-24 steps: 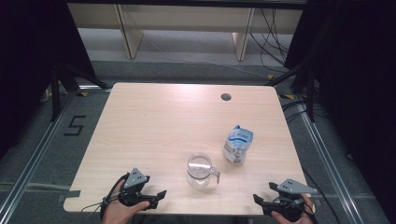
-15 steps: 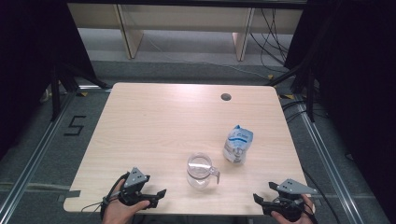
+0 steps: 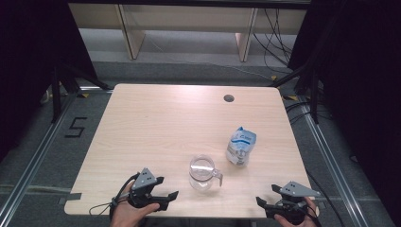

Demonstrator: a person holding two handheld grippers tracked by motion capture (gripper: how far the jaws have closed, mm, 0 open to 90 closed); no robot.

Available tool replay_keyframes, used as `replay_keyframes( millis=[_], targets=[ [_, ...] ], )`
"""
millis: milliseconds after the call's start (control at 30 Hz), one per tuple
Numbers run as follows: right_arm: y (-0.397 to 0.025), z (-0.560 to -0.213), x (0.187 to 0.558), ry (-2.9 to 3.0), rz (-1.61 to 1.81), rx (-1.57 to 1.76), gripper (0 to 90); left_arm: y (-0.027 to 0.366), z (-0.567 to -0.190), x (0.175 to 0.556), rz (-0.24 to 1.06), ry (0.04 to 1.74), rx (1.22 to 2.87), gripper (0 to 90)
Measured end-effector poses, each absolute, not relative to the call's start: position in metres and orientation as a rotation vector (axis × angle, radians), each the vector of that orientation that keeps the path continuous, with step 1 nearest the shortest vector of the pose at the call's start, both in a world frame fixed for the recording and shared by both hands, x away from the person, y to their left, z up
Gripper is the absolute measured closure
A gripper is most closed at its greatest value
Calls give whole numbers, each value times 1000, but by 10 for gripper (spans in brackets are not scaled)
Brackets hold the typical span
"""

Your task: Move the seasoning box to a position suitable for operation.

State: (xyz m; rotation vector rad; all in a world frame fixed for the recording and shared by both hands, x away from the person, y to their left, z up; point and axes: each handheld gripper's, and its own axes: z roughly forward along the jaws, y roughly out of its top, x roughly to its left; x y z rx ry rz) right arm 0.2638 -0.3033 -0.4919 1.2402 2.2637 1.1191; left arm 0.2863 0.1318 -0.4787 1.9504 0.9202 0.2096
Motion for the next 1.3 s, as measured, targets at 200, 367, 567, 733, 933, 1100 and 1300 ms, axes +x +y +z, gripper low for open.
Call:
replay_keyframes(
  millis=[200,367,567,733,933,1100,1300],
  targets=[
    [-304,-493,265,2266,1182,1260,232,116,-460,292,207,815,1944,459],
    [-304,-492,264,2267,1174,1261,230,103,-448,296,165,762,1915,666],
    [-302,-492,264,2273,1155,1256,230,77,-434,299,119,690,1909,784],
    [-300,-492,263,2286,1162,1263,225,58,-423,304,166,645,1973,851],
    [-298,-492,261,2278,1179,1277,218,43,-419,312,123,629,1988,867],
    [-297,-492,262,2299,1167,1236,217,36,-419,315,98,625,1998,882],
    [-296,-493,263,2299,1170,1208,214,27,-417,324,102,629,2004,885]
  ],
)
